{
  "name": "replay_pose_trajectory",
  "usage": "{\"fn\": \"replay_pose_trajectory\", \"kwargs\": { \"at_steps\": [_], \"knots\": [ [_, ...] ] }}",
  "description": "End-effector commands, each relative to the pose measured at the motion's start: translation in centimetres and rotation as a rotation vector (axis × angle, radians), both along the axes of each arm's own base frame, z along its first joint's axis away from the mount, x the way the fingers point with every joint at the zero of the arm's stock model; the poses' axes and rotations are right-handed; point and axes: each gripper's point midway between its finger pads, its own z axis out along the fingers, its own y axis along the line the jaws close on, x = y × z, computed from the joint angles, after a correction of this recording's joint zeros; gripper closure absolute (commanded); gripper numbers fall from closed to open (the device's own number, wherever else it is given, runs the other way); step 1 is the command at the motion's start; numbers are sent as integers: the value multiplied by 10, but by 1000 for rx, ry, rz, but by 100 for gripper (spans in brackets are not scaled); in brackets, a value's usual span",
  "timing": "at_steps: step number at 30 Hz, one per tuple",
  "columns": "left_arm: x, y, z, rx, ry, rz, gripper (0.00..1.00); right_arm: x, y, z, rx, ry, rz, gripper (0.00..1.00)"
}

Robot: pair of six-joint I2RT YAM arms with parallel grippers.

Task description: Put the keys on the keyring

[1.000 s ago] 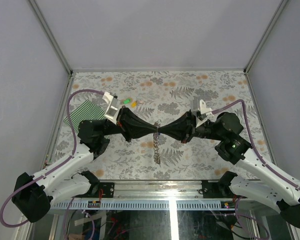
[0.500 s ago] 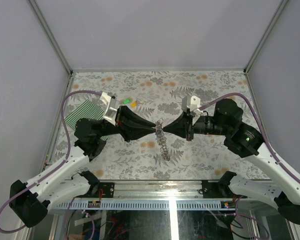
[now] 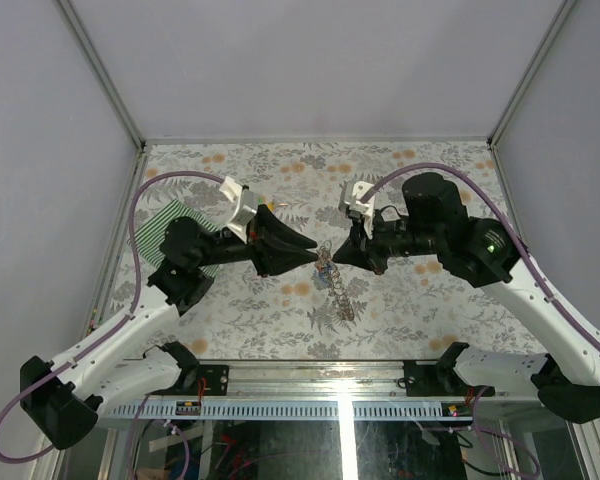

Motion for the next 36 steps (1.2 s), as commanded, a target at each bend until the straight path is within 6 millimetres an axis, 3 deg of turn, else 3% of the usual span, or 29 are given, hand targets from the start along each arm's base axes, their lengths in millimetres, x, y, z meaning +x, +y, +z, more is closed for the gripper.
{"fn": "replay_pose_trajectory", "kwargs": {
  "at_steps": [1, 6, 13, 36],
  "knots": [
    [-1, -8, -3, 49, -24, -19, 70, 4, -4, 2, -55, 11, -22, 100],
    [-2, -23, -17, 121, -22, -41, 69, 3, -2, 2, -85, 42, -9, 100],
    [2, -24, -27, 149, -20, -22, 68, -2, -7, 1, -158, 92, 5, 100],
    [-7, -35, -30, 154, -38, -84, 72, -11, 1, -4, -180, 134, 60, 100]
  ]
}}
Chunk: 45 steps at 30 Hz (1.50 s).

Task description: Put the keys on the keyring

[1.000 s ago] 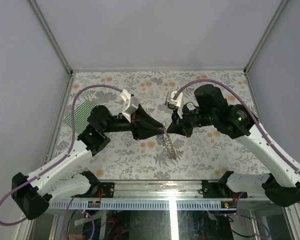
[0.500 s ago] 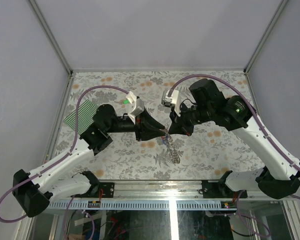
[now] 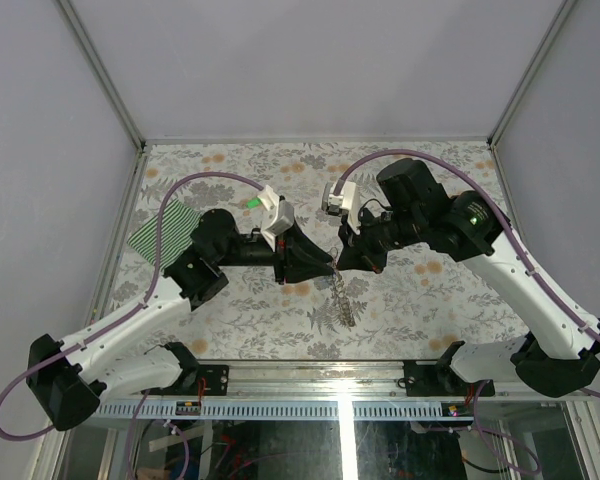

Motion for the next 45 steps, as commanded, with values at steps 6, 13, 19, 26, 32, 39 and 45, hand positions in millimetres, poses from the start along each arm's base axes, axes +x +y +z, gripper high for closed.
{"fn": "replay_pose_trajectory", "kwargs": {
  "at_steps": [6, 13, 19, 26, 32, 39, 45],
  "knots": [
    [-7, -6, 15, -25, -50, -45, 81, -7, 9, 20, 78, -36, 47, 100],
    [-8, -6, 17, -28, -49, -41, 100, -6, 8, 21, 88, -51, 38, 100],
    [-7, 0, 27, -96, -37, 5, 100, 2, 8, 40, 179, -152, -11, 82],
    [-14, 11, 51, -262, -19, 33, 100, 15, -3, 76, 383, -374, -122, 65],
    [-19, 21, 67, -367, -14, 48, 100, 12, -8, 76, 469, -443, -133, 61],
    [-19, 28, 79, -433, -22, 73, 100, -3, 0, 68, 552, -402, -70, 50],
    [-19, 26, 83, -446, -21, 63, 100, -11, 10, 66, 590, -350, -23, 42]
  ]
}}
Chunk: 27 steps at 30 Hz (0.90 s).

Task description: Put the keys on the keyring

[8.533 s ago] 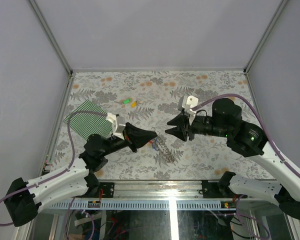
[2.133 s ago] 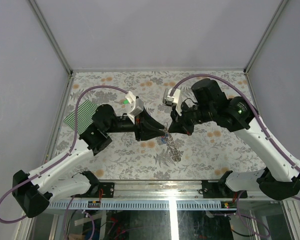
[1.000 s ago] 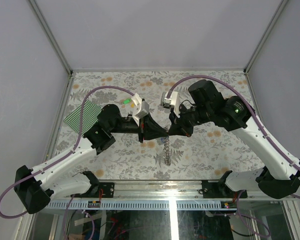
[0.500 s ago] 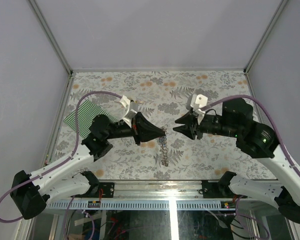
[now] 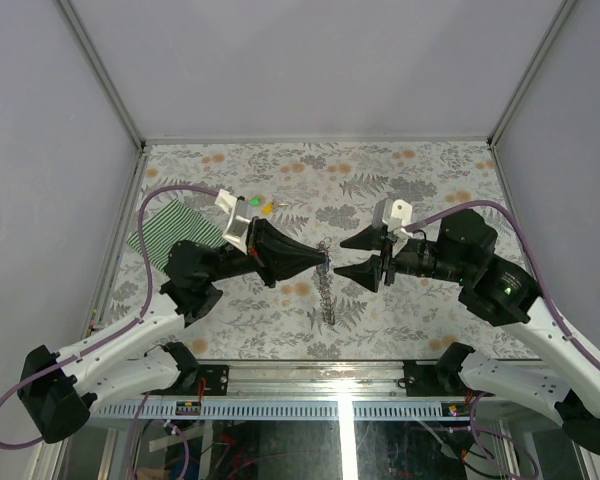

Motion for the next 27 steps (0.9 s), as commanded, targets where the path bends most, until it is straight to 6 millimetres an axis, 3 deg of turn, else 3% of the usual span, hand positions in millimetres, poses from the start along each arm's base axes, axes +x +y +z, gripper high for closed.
{"fn": "replay_pose_trajectory", "kwargs": {
  "at_steps": [1, 5, 12, 20, 27],
  "knots": [
    [-5, 8, 30, -108, -66, 11, 100, -11, 13, 30, 123, -31, 85, 41],
    [-4, 7, 28, -104, -61, 10, 100, -16, 20, 35, 177, -4, 120, 38],
    [-6, 6, 29, -104, -64, -3, 100, -16, 27, 25, 173, 28, 146, 30],
    [-11, 5, 29, -105, -79, -34, 100, -17, 15, 36, 220, -50, 109, 67],
    [-13, 6, 30, -107, -85, -39, 100, -19, 9, 46, 264, -90, 92, 70]
  ]
}}
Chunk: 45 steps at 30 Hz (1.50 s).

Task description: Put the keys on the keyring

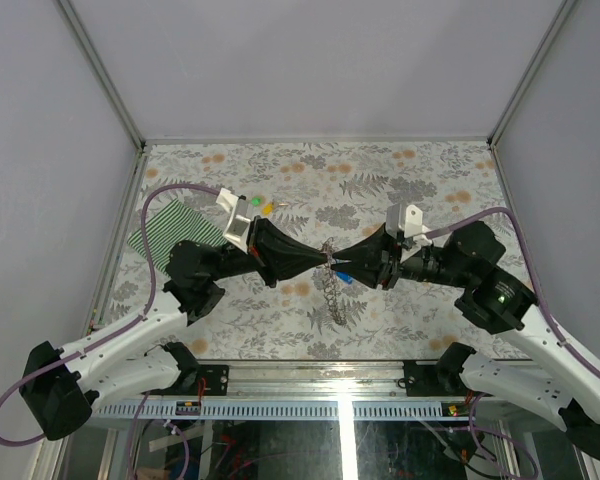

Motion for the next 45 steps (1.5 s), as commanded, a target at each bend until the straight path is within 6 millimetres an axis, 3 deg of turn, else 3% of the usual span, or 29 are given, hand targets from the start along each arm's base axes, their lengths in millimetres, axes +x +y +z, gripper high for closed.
{"fn": "replay_pose_trajectory", "kwargs": {
  "at_steps": [1, 19, 28, 32, 36, 45],
  "knots": [
    [-11, 8, 26, -82, -84, -11, 100, -1, -5, 30, 98, -83, -25, 71],
    [-21, 5, 28, -73, -115, -80, 100, -4, 3, 26, 81, -54, 24, 73],
    [-22, 5, 29, -74, -123, -88, 100, -6, 7, 22, 61, -36, 56, 84],
    [-22, 5, 30, -76, -126, -88, 100, -8, 9, 22, 51, -28, 74, 100],
    [-21, 4, 29, -57, -133, -76, 100, -9, 8, 26, 37, -31, 77, 100],
    [-11, 2, 14, 118, -162, -10, 79, -4, -1, 25, -104, -27, 39, 100]
  ]
}}
